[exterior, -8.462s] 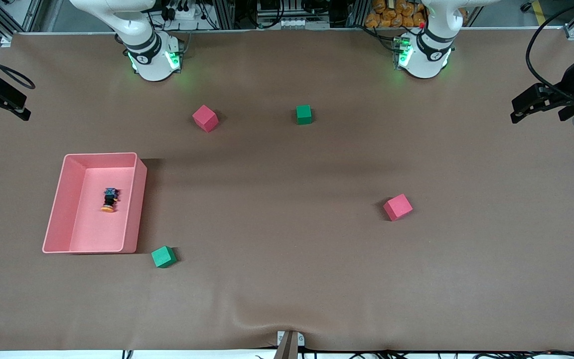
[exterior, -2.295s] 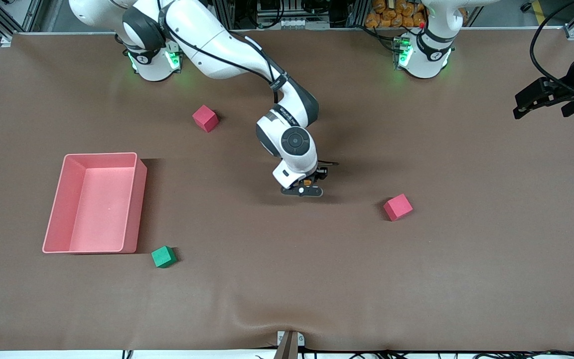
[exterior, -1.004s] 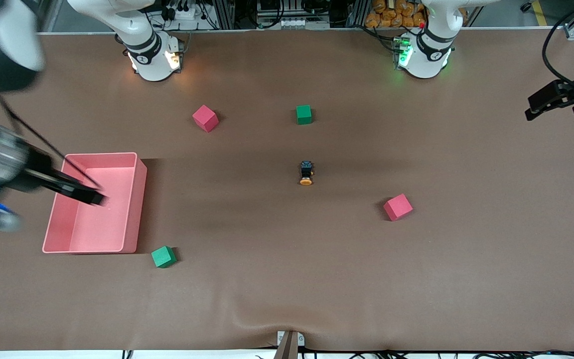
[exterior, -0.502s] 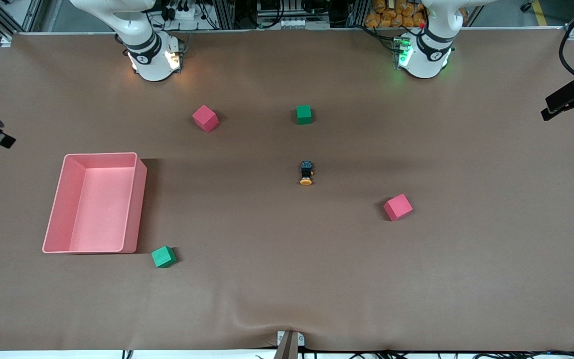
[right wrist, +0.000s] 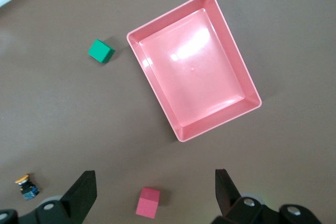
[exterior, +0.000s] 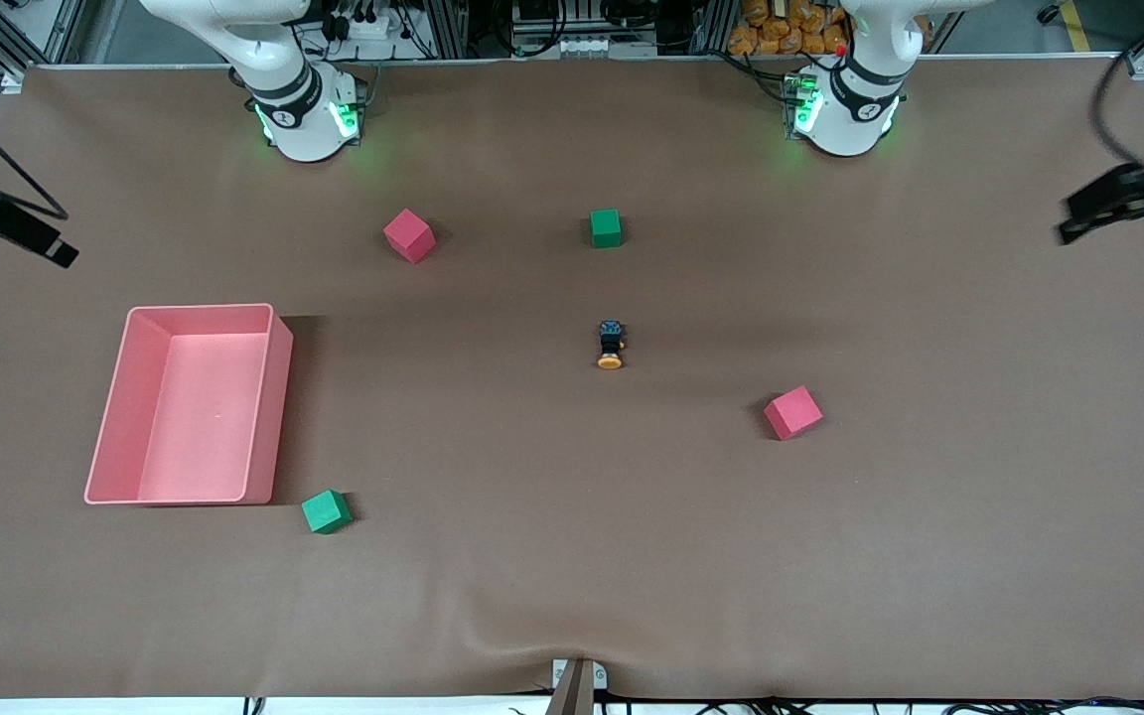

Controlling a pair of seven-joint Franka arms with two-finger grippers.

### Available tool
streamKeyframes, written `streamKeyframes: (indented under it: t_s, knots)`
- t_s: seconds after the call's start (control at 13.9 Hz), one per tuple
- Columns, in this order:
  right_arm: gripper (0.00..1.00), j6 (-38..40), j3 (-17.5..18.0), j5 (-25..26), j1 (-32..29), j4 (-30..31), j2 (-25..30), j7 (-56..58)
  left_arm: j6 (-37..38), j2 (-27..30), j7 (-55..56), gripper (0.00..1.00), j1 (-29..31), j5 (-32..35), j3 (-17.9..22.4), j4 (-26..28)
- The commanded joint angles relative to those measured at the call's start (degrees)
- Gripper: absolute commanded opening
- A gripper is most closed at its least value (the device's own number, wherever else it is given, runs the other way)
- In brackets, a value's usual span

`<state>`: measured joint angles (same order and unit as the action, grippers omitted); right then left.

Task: Place and upright button with both arms
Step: 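Reach the left gripper over the yellow button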

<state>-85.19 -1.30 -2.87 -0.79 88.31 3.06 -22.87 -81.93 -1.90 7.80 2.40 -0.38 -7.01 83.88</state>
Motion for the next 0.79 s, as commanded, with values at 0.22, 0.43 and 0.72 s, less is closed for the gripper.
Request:
streamKeyframes:
  t_s: [0.22,0.43,0.72]
  knots:
    - [1.0,-1.82,-1.94,2.95,0.61,0.2,1.24,8.69,-4.09,-15.56,9.49,1.0,-15.11,-1.29,-4.86,-3.45]
    - [1.0,-1.82,-2.04,4.97,0.7,0.2,1.24,14.58,-12.87,-23.47,12.32,1.0,-22.59,-2.7,-4.86,-4.16]
    - [1.0,-1.38,-1.95,4.98,0.96,0.2,1.24,15.49,-20.36,-34.55,17.06,1.0,-29.63,-2.7,-4.51,-6.71]
